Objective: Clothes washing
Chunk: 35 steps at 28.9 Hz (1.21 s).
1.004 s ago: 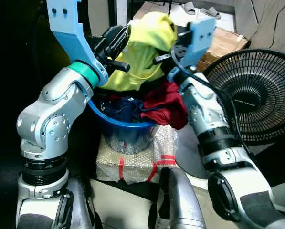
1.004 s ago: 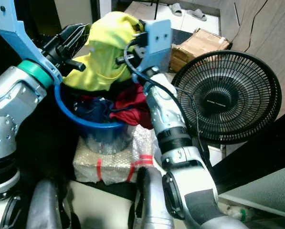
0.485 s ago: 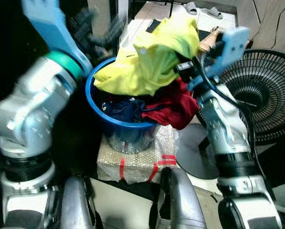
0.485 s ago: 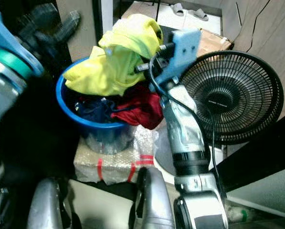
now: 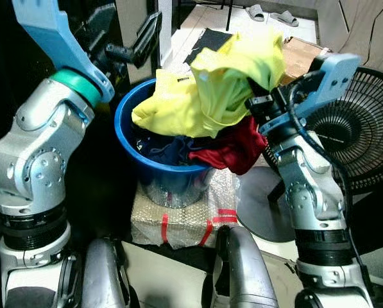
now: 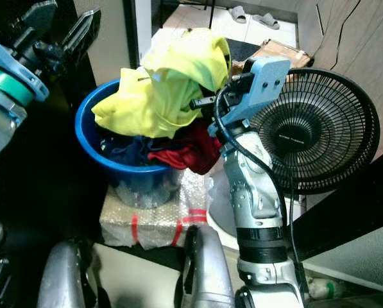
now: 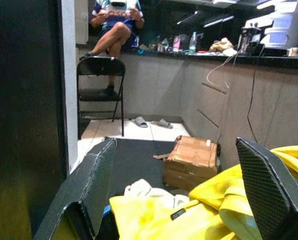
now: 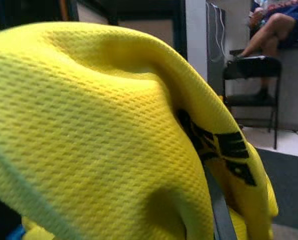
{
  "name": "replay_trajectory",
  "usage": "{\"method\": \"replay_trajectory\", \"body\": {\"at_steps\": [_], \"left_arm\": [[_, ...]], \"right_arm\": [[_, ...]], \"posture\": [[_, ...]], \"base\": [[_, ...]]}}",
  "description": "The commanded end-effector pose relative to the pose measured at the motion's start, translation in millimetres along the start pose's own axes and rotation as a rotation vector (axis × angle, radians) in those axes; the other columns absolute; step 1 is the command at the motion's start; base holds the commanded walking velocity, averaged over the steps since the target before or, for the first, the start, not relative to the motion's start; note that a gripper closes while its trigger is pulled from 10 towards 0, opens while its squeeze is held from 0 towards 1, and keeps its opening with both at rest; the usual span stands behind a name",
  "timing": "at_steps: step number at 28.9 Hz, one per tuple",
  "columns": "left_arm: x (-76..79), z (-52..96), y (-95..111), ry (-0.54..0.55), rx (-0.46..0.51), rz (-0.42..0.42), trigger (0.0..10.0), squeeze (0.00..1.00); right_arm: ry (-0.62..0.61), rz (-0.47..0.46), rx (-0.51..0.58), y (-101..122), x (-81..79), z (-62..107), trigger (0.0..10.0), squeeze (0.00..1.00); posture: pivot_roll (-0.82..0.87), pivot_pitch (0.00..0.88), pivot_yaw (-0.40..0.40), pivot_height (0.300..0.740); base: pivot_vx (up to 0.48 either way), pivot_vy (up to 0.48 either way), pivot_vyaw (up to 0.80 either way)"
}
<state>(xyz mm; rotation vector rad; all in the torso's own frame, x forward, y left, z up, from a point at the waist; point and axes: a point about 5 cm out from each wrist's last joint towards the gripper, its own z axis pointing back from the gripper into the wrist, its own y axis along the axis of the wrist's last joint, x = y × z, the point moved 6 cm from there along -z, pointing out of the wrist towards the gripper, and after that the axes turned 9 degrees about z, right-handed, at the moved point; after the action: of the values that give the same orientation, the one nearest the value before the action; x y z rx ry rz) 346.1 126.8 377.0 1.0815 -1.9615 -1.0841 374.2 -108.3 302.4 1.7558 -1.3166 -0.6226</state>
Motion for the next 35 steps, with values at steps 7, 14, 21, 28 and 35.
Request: {"method": "replay_trajectory", "body": {"at_steps": [7,14,21,28,35], "left_arm": [[-3.3,3.3,-14.7,0.031,-0.034,-0.014,10.0,0.00],[27.8,22.3,-26.7,-0.182,-0.137,0.036,10.0,0.00],[44.2,34.4,-27.8,-0.301,-0.153,0.175,10.0,0.00],[50.9,38.6,-27.5,-0.352,-0.161,0.209,10.0,0.00],[47.8,44.4,-29.0,-0.360,-0.184,0.207,10.0,0.00]], "right_arm": [[-0.012,0.053,-0.023,-2.5,-2.7,8.9,10.0,0.00],[0.110,-0.029,-0.036,4.1,-14.3,14.1,10.0,0.00],[0.376,-0.501,0.053,40.4,-45.5,35.1,10.0,0.00],[0.422,-0.465,0.041,41.5,-48.1,40.5,10.0,0.00],[0.338,-0.377,-0.040,25.7,-28.8,35.5,10.0,0.00]], "posture": [[0.05,0.083,0.006,0.539],[0.05,0.083,0.008,0.572],[0.05,0.084,0.005,0.596],[0.04,0.076,0.007,0.615],[0.05,0.069,0.002,0.644]], "base": [[0.000,0.000,0.00],[0.000,0.000,0.00],[0.000,0.000,0.00],[0.000,0.000,0.00],[0.000,0.000,0.00]]}}
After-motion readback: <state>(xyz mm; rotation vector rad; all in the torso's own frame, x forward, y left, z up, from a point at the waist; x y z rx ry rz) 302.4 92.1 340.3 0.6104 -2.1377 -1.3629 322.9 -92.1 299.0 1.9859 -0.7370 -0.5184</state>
